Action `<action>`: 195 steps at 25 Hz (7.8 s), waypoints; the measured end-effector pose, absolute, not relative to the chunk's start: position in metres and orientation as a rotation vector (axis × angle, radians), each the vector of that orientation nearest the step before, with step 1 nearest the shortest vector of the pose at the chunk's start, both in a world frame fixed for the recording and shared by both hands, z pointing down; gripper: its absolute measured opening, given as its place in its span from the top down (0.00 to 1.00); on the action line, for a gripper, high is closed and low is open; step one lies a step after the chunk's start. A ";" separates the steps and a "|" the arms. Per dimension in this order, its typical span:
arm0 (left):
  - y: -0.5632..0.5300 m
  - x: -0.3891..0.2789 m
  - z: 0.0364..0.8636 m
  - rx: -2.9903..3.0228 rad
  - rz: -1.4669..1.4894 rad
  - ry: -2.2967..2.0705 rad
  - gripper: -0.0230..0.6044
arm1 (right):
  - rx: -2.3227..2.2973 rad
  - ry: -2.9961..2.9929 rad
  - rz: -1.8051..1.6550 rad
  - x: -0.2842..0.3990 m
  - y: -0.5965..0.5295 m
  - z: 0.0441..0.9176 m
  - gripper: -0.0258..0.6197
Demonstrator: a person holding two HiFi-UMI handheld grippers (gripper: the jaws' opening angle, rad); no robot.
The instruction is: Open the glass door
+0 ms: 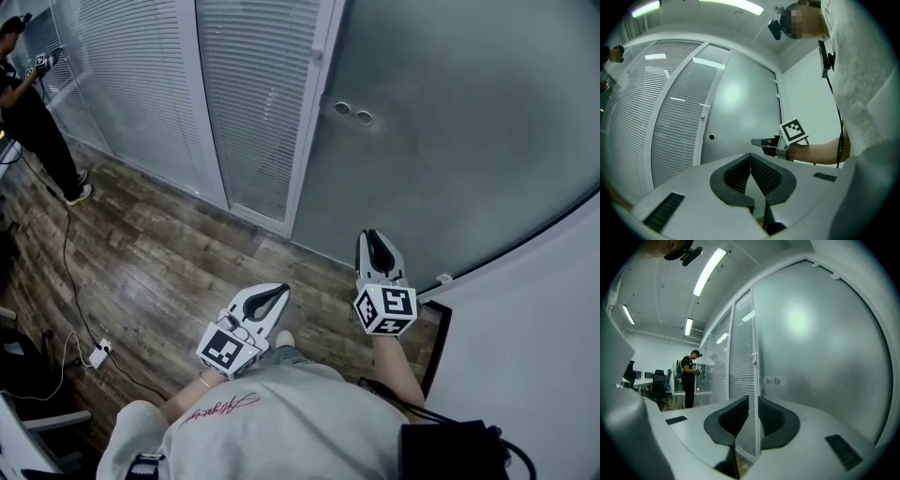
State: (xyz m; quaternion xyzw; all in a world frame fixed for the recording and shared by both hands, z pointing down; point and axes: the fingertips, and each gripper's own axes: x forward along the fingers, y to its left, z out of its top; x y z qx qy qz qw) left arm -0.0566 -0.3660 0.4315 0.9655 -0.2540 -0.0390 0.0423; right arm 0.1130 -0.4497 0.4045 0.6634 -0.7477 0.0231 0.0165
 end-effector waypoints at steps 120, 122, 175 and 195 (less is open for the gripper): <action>-0.431 -0.078 0.435 2.952 -0.075 -0.660 0.94 | 2.273 -2.176 -0.050 0.103 -0.623 0.392 0.78; -0.424 -0.080 0.433 2.947 -0.086 -0.649 0.94 | 2.270 -2.181 -0.057 0.101 -0.614 0.392 0.78; -0.240 -0.046 0.414 2.962 -0.186 -0.684 0.94 | 2.099 -2.348 -0.056 0.066 -0.377 0.393 0.79; -0.162 -0.023 0.410 3.010 -0.177 -0.651 0.94 | 2.065 -2.379 -0.038 0.076 -0.286 0.404 0.78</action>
